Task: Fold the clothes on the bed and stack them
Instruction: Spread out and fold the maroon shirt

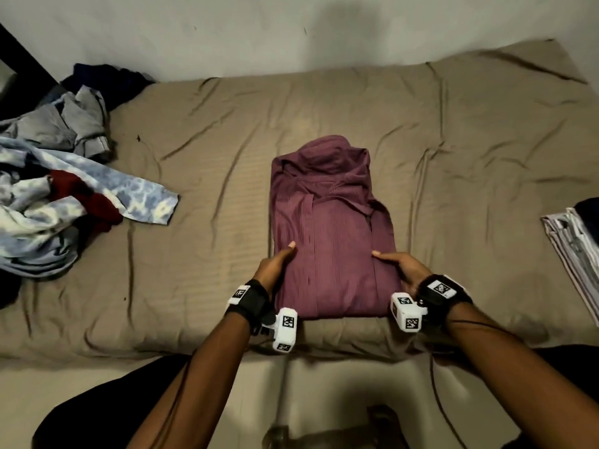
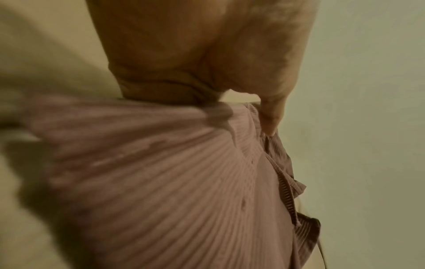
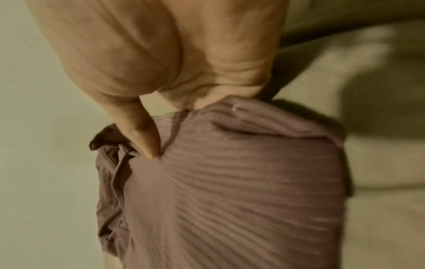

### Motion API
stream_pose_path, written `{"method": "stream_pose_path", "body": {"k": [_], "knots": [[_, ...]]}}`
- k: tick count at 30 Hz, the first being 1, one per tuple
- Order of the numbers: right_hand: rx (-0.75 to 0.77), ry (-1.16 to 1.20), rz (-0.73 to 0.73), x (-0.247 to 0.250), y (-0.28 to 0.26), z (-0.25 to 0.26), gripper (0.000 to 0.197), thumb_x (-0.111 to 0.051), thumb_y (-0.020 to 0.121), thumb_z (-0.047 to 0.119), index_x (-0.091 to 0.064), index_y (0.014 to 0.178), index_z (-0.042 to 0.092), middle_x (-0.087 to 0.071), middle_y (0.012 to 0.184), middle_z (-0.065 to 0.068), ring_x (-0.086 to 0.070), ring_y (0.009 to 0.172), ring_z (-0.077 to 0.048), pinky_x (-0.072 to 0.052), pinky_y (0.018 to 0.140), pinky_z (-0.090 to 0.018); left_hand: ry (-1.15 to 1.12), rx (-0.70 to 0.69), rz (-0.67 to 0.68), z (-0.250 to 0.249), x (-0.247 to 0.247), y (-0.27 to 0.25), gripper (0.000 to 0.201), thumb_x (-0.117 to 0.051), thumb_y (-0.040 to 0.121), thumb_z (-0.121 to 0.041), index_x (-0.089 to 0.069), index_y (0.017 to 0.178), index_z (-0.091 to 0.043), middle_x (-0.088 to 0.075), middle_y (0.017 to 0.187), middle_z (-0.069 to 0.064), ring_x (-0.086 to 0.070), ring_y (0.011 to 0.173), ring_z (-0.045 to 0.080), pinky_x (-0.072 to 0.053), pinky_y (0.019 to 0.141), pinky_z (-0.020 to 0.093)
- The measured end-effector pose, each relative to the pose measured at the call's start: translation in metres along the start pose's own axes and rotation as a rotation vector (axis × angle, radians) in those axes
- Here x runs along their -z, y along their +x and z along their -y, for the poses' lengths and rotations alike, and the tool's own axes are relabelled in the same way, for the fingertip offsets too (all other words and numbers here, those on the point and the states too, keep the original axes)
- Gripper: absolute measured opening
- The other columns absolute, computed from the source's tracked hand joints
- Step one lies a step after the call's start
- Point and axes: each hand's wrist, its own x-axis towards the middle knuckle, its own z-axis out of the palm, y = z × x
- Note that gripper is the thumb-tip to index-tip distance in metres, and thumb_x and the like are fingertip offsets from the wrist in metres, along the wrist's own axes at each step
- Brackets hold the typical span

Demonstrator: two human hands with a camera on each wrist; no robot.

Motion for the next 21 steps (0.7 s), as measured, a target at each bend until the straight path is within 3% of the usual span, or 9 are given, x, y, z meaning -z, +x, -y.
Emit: {"method": "stream_pose_path", "body": {"k": [4,8,9,11,13,14,16,18,21], "knots": [[0.184,0.094,-0.017,0.014,0.006,-0.023,0.038,-0.056,0.098,0.008,-0.058,0.133,-0.006,-0.067,0.127,-0.020,-0.068,0.112,-0.030,-0.053,0.100,-0.044,-0.034,0.059,0.159,0.014,0.011,-0.019,0.058,-0.068,0.092,-0.050,-0.063,0.132,-0.008,-0.069,0.128,0.016,-0.067,0.119,0.033,-0.047,0.109,0.049],[0.405,-0.053,-0.111,0.005,0.009,-0.040,0.037,-0.046,0.103,0.003,-0.052,0.139,-0.004,-0.065,0.129,-0.015,-0.065,0.108,-0.026,-0.046,0.109,-0.042,0.118,-0.118,0.054,0.026,0.004,-0.022,0.038,-0.056,0.103,-0.020,-0.063,0.125,0.011,-0.073,0.113,0.021,-0.076,0.089,0.021,-0.060,0.085,0.033],[0.461,-0.110,-0.125,0.002,0.009,-0.041,0.036,-0.044,0.104,0.002,-0.052,0.139,-0.003,-0.064,0.129,-0.016,-0.062,0.111,-0.027,-0.046,0.109,-0.041,0.176,-0.172,0.025,0.029,0.002,-0.022,0.038,-0.057,0.103,-0.021,-0.064,0.123,0.011,-0.075,0.107,0.016,-0.075,0.087,0.018,-0.061,0.083,0.032],[0.572,-0.266,-0.155,-0.006,0.003,-0.042,0.030,-0.043,0.105,0.002,-0.057,0.132,0.003,-0.068,0.121,-0.010,-0.061,0.113,-0.027,-0.050,0.101,-0.032,0.299,-0.263,-0.032,0.038,0.004,-0.021,0.056,-0.065,0.093,-0.047,-0.071,0.113,0.004,-0.077,0.102,0.010,-0.074,0.095,0.023,-0.059,0.092,0.043],[0.661,-0.498,-0.281,-0.009,-0.004,-0.046,0.025,-0.047,0.105,0.009,-0.062,0.124,0.009,-0.071,0.114,-0.010,-0.064,0.108,-0.031,-0.052,0.096,-0.038,0.448,-0.315,-0.119,0.054,0.008,-0.017,0.078,-0.064,0.078,-0.073,-0.073,0.105,-0.001,-0.077,0.103,0.011,-0.072,0.100,0.029,-0.055,0.094,0.051],[0.685,-0.630,-0.379,-0.009,-0.008,-0.049,0.025,-0.049,0.104,0.015,-0.064,0.124,0.010,-0.071,0.114,-0.013,-0.065,0.107,-0.034,-0.051,0.093,-0.040,0.495,-0.345,-0.183,0.057,0.007,-0.021,0.076,-0.063,0.079,-0.072,-0.072,0.106,-0.001,-0.076,0.105,0.014,-0.071,0.101,0.031,-0.055,0.092,0.048],[0.714,-0.794,-0.503,-0.004,-0.014,-0.057,0.032,-0.052,0.101,0.031,-0.065,0.122,0.011,-0.071,0.114,-0.018,-0.065,0.105,-0.036,-0.051,0.087,-0.039,0.608,-0.424,-0.324,0.055,-0.001,-0.036,0.057,-0.062,0.090,-0.053,-0.068,0.115,-0.002,-0.074,0.111,0.018,-0.069,0.104,0.035,-0.054,0.087,0.041],[0.753,-0.721,-0.517,0.004,-0.023,-0.067,0.041,-0.058,0.093,0.043,-0.069,0.117,0.012,-0.074,0.108,-0.014,-0.068,0.099,-0.030,-0.051,0.084,-0.034,0.694,-0.487,-0.486,0.054,-0.008,-0.048,0.045,-0.065,0.093,-0.040,-0.060,0.120,-0.005,-0.071,0.112,0.019,-0.067,0.103,0.038,-0.052,0.083,0.041],[0.801,-0.564,-0.587,0.011,-0.032,-0.084,0.030,-0.083,0.082,0.028,-0.073,0.106,0.012,-0.072,0.100,-0.008,-0.067,0.083,-0.019,-0.053,0.080,-0.030,0.880,-0.729,-0.728,0.050,-0.024,-0.064,0.044,-0.073,0.086,-0.025,-0.054,0.122,-0.010,-0.063,0.113,0.013,-0.060,0.104,0.035,-0.050,0.083,0.043]]}}
